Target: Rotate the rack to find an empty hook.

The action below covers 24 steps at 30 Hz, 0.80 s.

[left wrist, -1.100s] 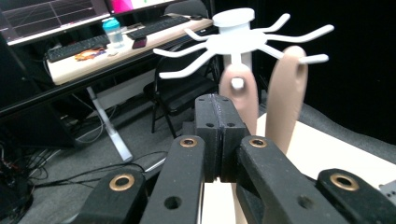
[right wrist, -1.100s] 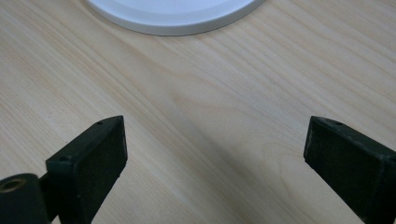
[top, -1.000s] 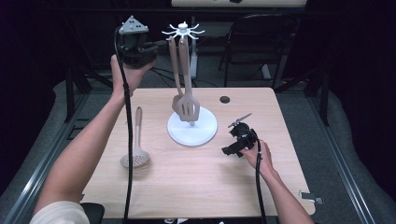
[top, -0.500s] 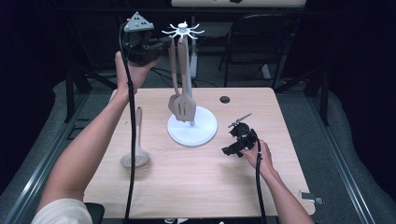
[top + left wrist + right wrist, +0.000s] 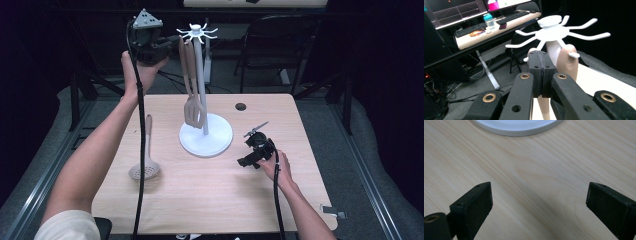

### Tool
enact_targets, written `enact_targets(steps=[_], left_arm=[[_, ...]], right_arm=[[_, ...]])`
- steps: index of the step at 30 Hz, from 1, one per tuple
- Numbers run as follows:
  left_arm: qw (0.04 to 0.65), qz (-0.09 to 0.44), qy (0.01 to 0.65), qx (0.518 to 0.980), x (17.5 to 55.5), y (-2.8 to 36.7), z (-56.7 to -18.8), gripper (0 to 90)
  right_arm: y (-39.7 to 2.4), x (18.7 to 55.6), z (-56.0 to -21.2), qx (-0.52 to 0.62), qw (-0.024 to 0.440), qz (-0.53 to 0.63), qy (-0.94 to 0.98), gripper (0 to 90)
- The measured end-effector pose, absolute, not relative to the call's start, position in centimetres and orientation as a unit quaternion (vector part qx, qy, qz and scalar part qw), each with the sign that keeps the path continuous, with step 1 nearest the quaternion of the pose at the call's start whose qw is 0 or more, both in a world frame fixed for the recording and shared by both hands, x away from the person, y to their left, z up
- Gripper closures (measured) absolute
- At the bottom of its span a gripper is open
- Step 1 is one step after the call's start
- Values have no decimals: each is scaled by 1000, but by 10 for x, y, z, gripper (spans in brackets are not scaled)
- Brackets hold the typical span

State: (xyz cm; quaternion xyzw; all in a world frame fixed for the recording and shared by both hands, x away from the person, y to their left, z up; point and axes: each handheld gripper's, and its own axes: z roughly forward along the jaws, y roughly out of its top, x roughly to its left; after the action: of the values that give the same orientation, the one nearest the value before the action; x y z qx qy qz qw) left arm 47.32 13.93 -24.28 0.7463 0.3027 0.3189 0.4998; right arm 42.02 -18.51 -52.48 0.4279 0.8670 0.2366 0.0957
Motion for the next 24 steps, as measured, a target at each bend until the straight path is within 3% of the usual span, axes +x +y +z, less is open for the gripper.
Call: enact_targets(steps=[7, 24], left_arm=[[507, 309, 313, 742, 477, 144, -243, 900], [508, 294, 268, 764, 444, 134, -248, 899]], right_arm=[[-188, 421, -523, 419, 93, 225, 875, 65], [-185, 420, -523, 430, 94, 226, 869, 66]])
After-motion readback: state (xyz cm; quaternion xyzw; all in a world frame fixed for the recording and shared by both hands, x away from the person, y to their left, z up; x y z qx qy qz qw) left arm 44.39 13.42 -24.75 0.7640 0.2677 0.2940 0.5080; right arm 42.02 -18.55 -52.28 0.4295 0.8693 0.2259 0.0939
